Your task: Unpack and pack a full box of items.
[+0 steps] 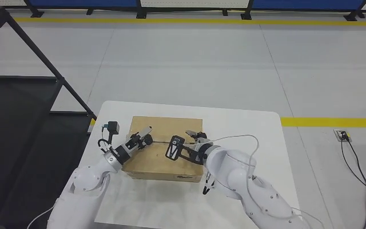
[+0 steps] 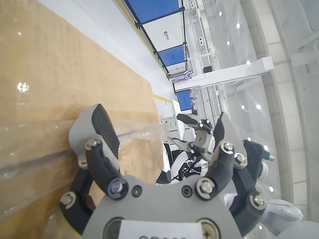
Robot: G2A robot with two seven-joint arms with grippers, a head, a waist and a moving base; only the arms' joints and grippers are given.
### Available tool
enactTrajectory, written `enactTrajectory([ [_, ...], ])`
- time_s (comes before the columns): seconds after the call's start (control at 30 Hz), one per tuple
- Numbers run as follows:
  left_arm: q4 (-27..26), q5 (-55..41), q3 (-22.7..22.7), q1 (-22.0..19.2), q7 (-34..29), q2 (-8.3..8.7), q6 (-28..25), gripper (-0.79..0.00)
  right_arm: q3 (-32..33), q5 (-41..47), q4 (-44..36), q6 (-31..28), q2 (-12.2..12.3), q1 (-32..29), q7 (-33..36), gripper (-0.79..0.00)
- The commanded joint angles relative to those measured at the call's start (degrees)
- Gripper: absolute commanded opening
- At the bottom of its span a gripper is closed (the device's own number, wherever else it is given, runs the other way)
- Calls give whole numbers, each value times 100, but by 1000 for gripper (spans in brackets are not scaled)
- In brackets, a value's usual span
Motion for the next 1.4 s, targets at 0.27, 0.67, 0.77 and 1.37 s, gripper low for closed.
enactTrajectory([
  [0.27,-7,-38,19,18,-5,-3,-7,0,766,272,-779,1320,41,-852,-249,0],
  [0.67,-53,-19,140,-37,-24,-23,29,0,832,593,-739,1268,28,-987,-669,0],
  [0.77,-63,9,240,-96,-19,-42,68,0,1019,1142,-539,1152,23,-1030,-973,-403],
  [1.37,-99,-144,639,-337,-96,-147,63,0,1333,3023,248,859,-35,-896,-1547,-785],
])
